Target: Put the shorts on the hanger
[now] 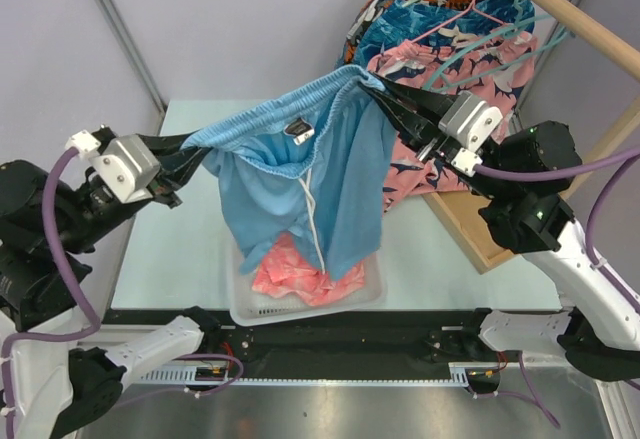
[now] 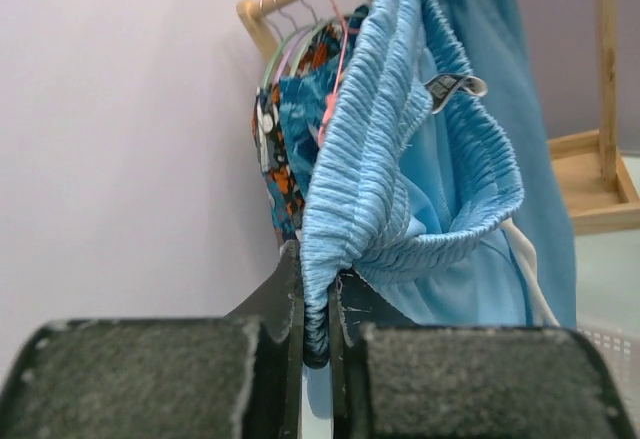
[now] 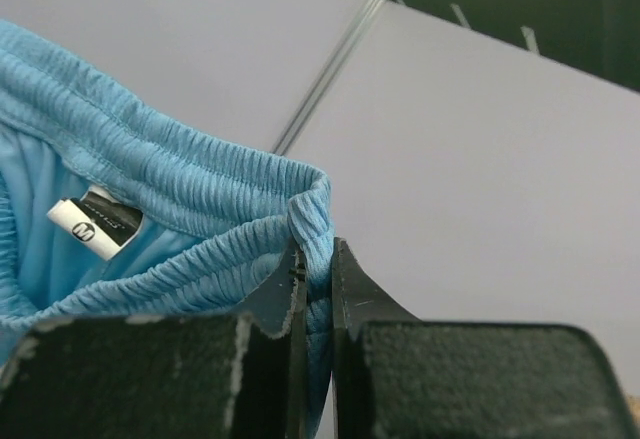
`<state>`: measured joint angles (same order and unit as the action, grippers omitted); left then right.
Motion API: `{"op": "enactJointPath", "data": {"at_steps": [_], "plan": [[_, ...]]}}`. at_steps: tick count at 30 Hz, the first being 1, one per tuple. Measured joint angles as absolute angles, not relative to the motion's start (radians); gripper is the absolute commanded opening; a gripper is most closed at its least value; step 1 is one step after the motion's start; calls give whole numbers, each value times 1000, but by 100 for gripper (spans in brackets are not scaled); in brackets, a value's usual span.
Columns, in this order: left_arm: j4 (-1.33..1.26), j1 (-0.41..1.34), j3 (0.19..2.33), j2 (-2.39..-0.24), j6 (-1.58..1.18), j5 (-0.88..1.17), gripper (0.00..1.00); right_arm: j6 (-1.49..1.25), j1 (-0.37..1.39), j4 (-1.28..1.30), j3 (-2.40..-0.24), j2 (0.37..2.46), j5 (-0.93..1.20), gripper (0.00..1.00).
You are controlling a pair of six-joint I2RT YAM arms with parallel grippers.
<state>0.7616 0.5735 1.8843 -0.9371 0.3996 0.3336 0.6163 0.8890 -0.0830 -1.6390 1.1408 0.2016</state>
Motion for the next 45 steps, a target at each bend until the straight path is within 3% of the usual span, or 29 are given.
{"op": "enactJointPath", "data": {"at_steps": [7, 18, 24, 33, 40, 45], "plan": [[824, 564, 1734, -891, 398, 201, 0, 591, 880, 75, -1540, 1100, 197, 0], [837, 530, 1258, -735, 381, 119, 0, 477, 790, 99, -1305, 1200, 278, 0], [812, 472, 1256, -711, 354, 114, 0, 492, 959, -24, -1304, 1223, 284, 0], [764, 470, 1505, -741, 327, 279, 0, 583, 1195, -212, -1344, 1223, 289, 0], [752, 470, 1465, -723, 326, 326, 0, 538, 1116, -177, -1365, 1201, 251, 0], [769, 470, 1293, -690, 342, 300, 1, 471, 879, -63, -1283, 1149, 318, 0]]}}
